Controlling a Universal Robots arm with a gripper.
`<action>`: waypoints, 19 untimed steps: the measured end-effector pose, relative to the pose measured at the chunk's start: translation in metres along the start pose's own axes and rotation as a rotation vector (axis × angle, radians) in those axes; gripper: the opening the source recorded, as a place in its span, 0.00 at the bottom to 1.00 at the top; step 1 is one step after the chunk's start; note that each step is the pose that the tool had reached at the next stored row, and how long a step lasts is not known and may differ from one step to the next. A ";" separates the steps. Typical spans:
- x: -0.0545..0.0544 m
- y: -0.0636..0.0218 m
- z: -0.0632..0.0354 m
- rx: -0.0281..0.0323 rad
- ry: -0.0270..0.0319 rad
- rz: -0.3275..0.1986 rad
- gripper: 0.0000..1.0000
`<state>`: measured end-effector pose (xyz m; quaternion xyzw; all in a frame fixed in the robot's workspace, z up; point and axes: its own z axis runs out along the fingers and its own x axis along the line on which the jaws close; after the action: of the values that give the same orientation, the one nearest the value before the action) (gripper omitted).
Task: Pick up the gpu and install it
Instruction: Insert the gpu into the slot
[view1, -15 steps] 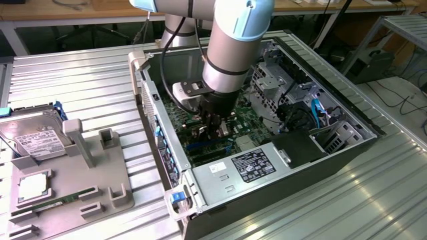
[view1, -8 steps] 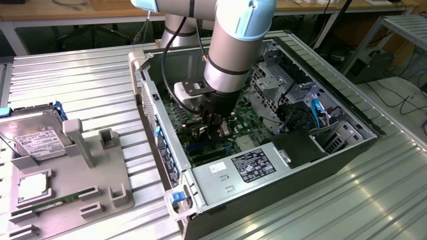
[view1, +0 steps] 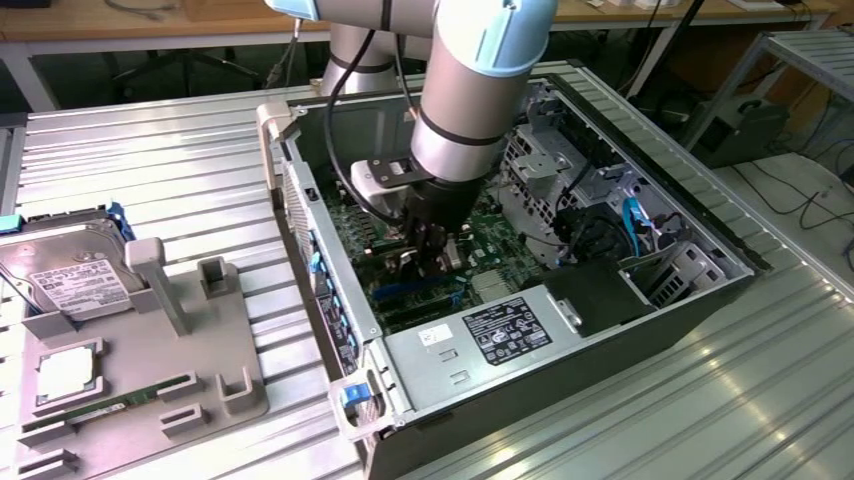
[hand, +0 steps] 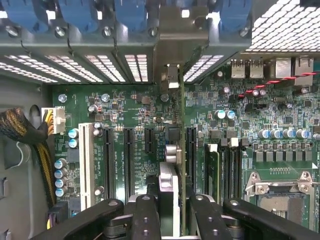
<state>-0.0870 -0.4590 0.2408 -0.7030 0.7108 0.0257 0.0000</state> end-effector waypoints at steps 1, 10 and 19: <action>0.000 -0.0013 0.0001 0.0002 -0.0003 0.000 0.28; 0.001 -0.0014 0.0000 0.0002 -0.0003 0.005 0.28; 0.001 -0.0014 0.0000 0.0008 -0.0009 0.020 0.28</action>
<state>-0.0857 -0.4601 0.2407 -0.6958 0.7178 0.0257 0.0004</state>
